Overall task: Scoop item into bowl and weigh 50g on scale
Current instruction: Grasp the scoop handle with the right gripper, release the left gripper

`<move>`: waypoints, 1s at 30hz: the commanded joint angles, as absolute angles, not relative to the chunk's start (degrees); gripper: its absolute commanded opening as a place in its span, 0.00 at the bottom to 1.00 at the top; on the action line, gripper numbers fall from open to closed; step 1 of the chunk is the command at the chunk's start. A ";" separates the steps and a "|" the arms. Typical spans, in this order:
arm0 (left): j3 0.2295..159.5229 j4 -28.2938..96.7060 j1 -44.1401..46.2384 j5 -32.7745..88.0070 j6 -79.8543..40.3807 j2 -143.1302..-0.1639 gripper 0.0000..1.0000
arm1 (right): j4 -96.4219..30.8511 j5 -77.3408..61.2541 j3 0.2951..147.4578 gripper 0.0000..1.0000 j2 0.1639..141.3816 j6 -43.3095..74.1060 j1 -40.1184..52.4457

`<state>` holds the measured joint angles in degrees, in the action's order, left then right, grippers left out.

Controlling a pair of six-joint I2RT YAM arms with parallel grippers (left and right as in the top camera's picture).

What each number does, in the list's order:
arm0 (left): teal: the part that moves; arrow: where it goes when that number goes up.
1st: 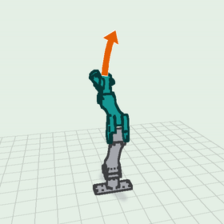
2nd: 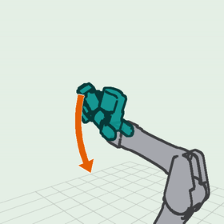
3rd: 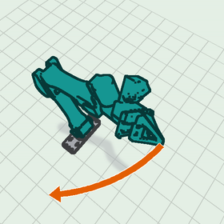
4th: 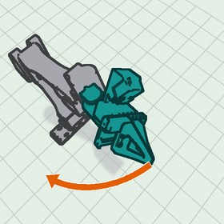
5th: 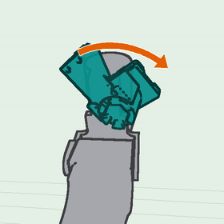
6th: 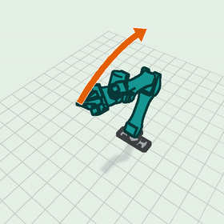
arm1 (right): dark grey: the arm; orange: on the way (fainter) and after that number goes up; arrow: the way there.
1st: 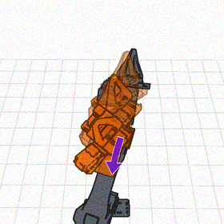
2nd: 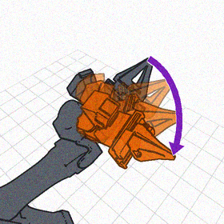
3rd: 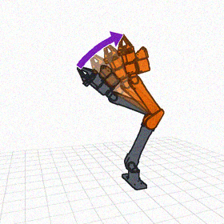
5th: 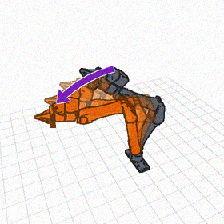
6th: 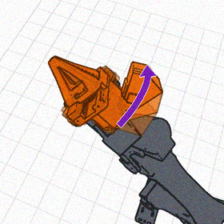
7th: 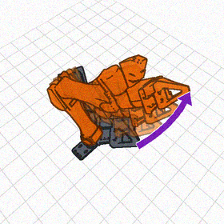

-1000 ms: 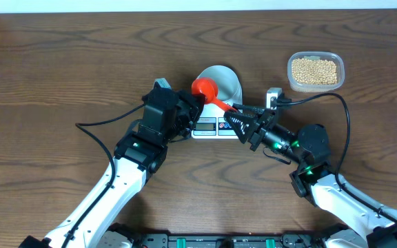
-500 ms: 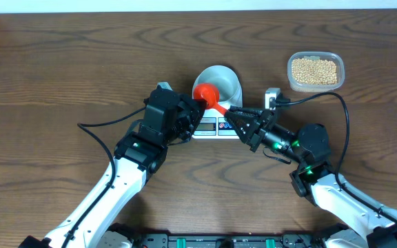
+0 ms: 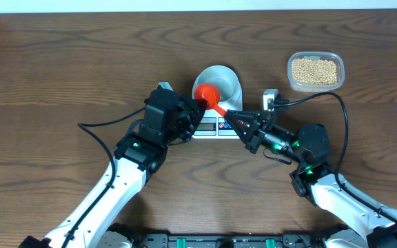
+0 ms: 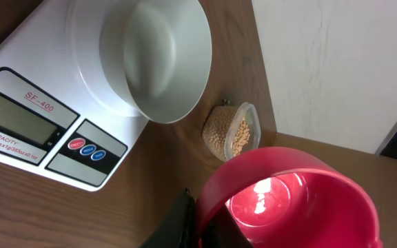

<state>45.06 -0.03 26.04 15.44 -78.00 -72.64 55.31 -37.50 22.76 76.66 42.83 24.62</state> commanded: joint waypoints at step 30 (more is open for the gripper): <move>46.39 -0.08 26.17 16.49 -77.65 -72.99 0.07 | 54.24 -37.21 23.90 0.08 76.95 41.04 24.91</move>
<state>45.06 -0.03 26.04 15.99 -78.00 -72.64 54.28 -36.86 22.76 76.66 41.82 24.62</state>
